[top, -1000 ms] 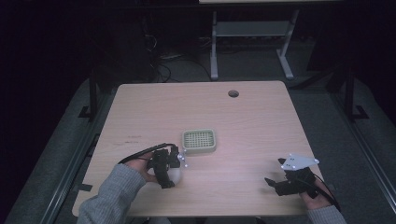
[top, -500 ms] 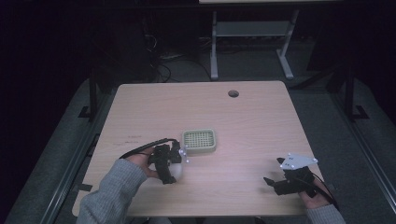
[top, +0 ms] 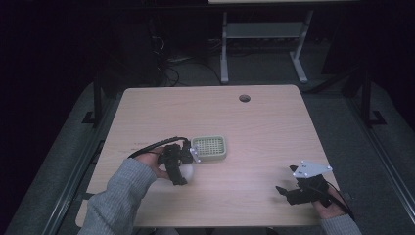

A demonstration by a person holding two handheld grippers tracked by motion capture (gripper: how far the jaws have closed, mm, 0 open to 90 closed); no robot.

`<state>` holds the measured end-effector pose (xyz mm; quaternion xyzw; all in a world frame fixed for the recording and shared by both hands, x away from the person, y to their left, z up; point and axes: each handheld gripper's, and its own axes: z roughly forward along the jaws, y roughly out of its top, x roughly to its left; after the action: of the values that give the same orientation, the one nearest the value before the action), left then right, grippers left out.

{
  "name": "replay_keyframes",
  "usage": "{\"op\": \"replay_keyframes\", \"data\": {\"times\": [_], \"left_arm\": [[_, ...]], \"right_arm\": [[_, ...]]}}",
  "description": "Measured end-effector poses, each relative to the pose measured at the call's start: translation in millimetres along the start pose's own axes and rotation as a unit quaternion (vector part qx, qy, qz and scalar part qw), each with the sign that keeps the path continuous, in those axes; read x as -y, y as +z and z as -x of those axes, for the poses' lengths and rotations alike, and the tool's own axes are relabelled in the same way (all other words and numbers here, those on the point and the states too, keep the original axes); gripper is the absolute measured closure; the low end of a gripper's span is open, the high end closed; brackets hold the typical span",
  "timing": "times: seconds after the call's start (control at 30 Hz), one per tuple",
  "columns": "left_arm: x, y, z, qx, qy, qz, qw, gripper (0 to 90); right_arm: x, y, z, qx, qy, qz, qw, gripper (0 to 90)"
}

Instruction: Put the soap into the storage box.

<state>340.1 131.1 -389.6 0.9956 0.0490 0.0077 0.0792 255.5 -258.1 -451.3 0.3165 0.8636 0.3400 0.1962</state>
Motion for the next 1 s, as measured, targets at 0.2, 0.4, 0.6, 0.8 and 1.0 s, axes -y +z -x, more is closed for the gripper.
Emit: {"op": "replay_keyframes", "data": {"times": [0.2, 0.4, 0.6, 0.8, 1.0], "left_arm": [[-7.5, -4.8, -5.7, -0.003, 0.005, 0.001, 1.0000, 24.0], [-14.3, -9.6, -10.7, -0.004, 0.008, -0.001, 1.0000, 24.1], [-21.1, -15.8, -17.3, -0.008, 0.014, -0.001, 0.9999, 24.1], [-27.5, -17.8, -21.9, -0.009, 0.017, -0.006, 0.9998, 24.0], [-35.0, -17.6, -29.3, -0.006, 0.020, -0.010, 0.9997, 24.0]], "right_arm": [[0.0, -0.1, -0.1, -0.001, 0.001, 0.000, 1.0000, 13.9], [-0.5, -0.6, -1.1, 0.000, -0.001, -0.002, 1.0000, 13.9], [-0.5, -0.4, -1.0, -0.001, 0.001, -0.001, 1.0000, 13.9], [-0.2, -0.7, -0.6, 0.000, 0.003, 0.002, 1.0000, 13.9], [-0.2, -0.7, -1.0, -0.001, 0.002, 0.001, 1.0000, 13.9]]}}
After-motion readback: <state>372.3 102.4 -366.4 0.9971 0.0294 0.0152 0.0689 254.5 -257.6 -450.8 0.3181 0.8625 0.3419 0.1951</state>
